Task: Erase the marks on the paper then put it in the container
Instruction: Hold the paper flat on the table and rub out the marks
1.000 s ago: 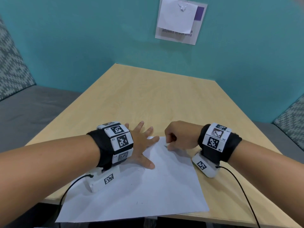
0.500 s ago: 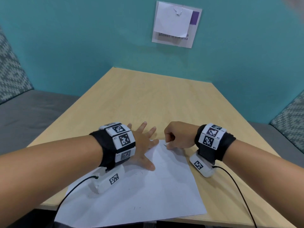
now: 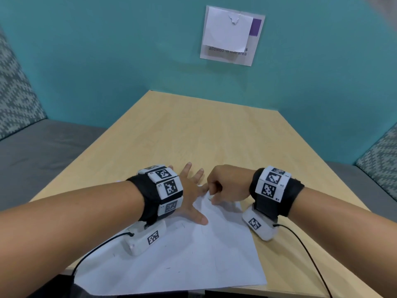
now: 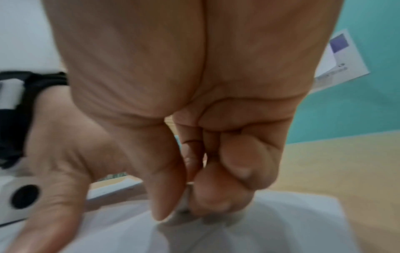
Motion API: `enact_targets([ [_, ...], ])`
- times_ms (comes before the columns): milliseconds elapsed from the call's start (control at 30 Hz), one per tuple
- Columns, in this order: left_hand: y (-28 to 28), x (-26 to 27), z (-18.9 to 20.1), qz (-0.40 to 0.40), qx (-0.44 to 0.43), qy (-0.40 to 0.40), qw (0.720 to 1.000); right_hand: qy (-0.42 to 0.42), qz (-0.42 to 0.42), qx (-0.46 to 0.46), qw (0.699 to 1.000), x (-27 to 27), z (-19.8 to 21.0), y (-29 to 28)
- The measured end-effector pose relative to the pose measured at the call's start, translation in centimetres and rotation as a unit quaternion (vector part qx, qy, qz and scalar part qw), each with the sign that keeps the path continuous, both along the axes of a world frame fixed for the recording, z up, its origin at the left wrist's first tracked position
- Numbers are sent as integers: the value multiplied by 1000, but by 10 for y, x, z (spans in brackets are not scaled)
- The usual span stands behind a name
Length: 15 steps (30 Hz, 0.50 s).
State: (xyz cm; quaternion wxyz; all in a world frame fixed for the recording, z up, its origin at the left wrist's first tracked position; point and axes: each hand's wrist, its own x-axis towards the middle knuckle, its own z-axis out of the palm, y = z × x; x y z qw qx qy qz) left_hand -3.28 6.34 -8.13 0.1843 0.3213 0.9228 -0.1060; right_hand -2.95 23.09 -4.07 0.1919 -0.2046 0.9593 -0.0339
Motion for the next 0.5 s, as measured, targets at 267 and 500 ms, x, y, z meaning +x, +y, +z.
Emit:
enact_targets([
  [267,1,4,5,3,-9,-7,1000,-2,16,-8,1000,15,-2,-7],
  [500,2,6,4,-5,-18,10,1000,20,-19,8,1000,7,5,6],
])
